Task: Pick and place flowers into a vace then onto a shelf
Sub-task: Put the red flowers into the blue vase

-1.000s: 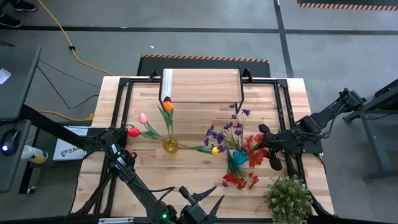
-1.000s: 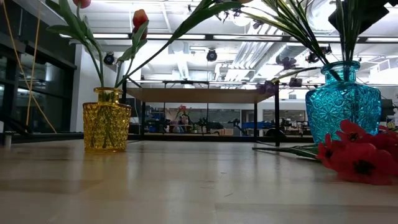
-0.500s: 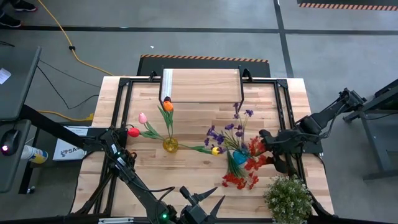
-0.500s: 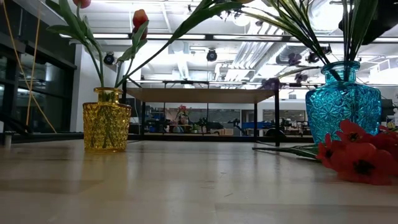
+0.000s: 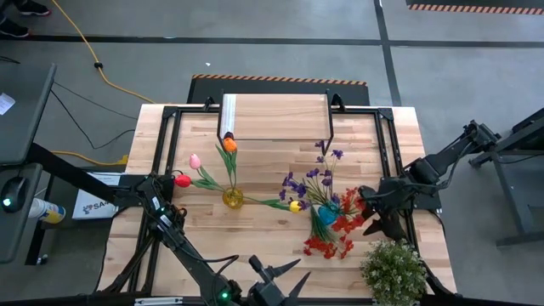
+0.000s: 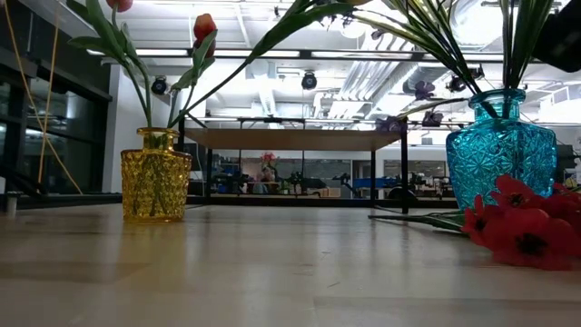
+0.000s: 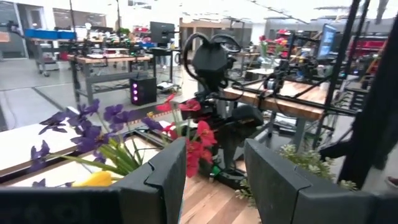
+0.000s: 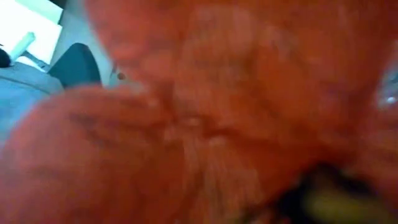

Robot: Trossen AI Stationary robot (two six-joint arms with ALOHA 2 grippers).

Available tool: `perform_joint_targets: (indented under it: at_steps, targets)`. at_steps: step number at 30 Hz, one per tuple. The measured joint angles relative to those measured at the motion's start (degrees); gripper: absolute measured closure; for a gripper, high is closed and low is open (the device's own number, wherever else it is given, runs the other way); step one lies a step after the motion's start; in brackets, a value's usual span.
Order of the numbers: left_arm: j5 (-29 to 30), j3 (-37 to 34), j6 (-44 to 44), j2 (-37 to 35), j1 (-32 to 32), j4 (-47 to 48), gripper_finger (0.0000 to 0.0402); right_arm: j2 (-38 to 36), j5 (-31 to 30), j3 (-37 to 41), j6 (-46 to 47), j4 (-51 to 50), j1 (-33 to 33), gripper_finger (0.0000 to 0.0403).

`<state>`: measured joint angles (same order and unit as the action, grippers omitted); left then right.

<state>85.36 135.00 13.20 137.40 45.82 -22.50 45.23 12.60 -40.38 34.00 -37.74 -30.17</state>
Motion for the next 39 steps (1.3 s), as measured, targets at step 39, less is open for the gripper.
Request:
perform_joint_targets:
  at_steps: [39]
  targets:
    - [-47.17, -1.67, -54.13, 1.31, -5.85, 59.56, 0.0206, 0.00, 14.40, 0.00, 20.20, 18.25, 0.00, 0.0221]
